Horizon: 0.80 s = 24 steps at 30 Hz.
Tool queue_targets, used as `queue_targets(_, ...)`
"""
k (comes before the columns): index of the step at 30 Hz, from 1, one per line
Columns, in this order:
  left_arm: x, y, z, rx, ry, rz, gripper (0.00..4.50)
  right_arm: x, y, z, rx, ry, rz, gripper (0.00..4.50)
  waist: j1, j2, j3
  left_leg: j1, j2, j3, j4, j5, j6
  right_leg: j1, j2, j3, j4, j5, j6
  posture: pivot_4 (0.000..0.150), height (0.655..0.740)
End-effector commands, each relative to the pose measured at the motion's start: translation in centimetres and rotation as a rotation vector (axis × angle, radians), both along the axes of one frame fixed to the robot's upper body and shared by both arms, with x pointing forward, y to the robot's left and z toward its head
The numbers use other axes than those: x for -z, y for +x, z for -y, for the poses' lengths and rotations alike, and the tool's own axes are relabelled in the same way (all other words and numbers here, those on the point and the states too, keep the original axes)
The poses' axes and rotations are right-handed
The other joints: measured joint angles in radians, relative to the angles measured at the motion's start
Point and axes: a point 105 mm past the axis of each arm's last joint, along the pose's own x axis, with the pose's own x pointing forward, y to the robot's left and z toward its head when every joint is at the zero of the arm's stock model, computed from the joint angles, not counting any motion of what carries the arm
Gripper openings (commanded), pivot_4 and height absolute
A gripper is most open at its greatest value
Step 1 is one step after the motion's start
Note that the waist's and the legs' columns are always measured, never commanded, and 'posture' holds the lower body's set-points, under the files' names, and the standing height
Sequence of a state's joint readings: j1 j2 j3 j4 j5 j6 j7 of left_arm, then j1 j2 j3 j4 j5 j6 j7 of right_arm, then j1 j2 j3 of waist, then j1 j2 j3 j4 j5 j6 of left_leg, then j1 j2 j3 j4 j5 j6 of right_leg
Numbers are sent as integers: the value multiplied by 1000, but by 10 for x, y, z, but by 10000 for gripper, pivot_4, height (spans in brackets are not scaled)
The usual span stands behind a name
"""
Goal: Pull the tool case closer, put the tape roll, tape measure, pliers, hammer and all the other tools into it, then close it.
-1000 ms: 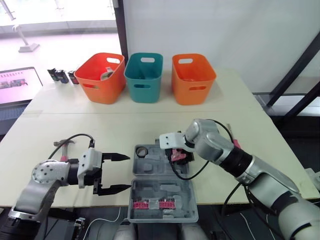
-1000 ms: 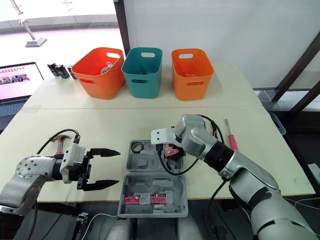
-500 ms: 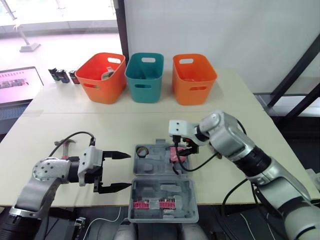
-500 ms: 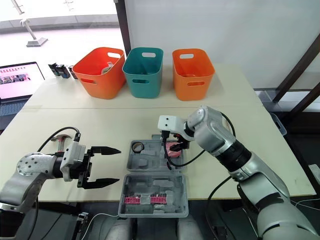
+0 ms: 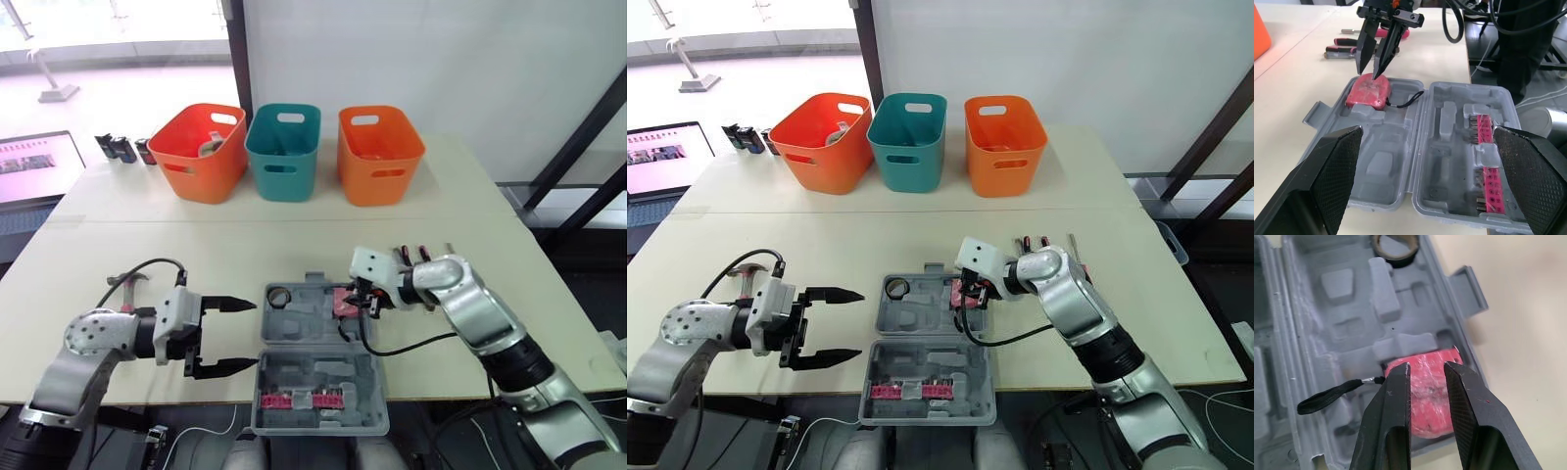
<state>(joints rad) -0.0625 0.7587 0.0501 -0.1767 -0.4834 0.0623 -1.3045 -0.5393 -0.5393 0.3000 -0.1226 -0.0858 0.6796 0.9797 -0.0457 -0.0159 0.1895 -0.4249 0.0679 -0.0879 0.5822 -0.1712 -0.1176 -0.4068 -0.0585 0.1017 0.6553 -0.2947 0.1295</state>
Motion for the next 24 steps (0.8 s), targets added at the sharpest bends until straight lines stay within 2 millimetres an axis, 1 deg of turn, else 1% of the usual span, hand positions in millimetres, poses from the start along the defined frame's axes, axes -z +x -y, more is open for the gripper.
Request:
queue_targets(1,-4,-2,3,8,-9,18,45000,-4,4,3,49,74,39,11513,0,0,0,0,0,0,0,0,0,0,0,0,0,0,0,1500,7400)
queue_targets(6,-5,-1,4,4,-9,24,45000,18,-1,12,101,52,-28,11513,-1,0,0,0,0,0,0,0,0,0,0,0,0,-1,-2,1500,7400)
queue_targets(9,-6,-1,4,4,-9,26,45000,29,0,16,145,36,-78,11513,-1,0,0,0,0,0,0,0,0,0,0,0,0,-1,-2,1500,7400)
queue_targets(12,-6,0,3,2,-9,29,45000,41,-7,16,148,10,-157,11513,0,-1,0,1,0,0,0,0,0,1,0,0,0,-1,-3,1500,7400)
queue_targets(15,-7,0,4,2,-9,32,45000,55,-13,18,188,-19,-247,11513,1,-2,-1,2,0,0,0,0,0,3,0,0,0,-2,-3,1500,7400)
queue_targets(17,-7,0,4,2,-8,33,45000,66,-19,20,214,-48,-312,11513,2,-4,-3,3,0,0,0,0,0,4,0,0,0,-2,-3,1500,7400)
queue_targets(20,-8,0,3,2,-6,33,45000,73,-22,18,228,-61,-354,11513,2,-9,-7,4,0,0,0,0,0,5,0,0,0,-2,-3,1500,7400)
queue_targets(24,-8,0,3,5,-5,30,45000,81,-17,17,274,-83,-372,11513,1,-15,-11,11,0,0,-2,0,0,12,0,0,-4,-2,-3,1500,7400)
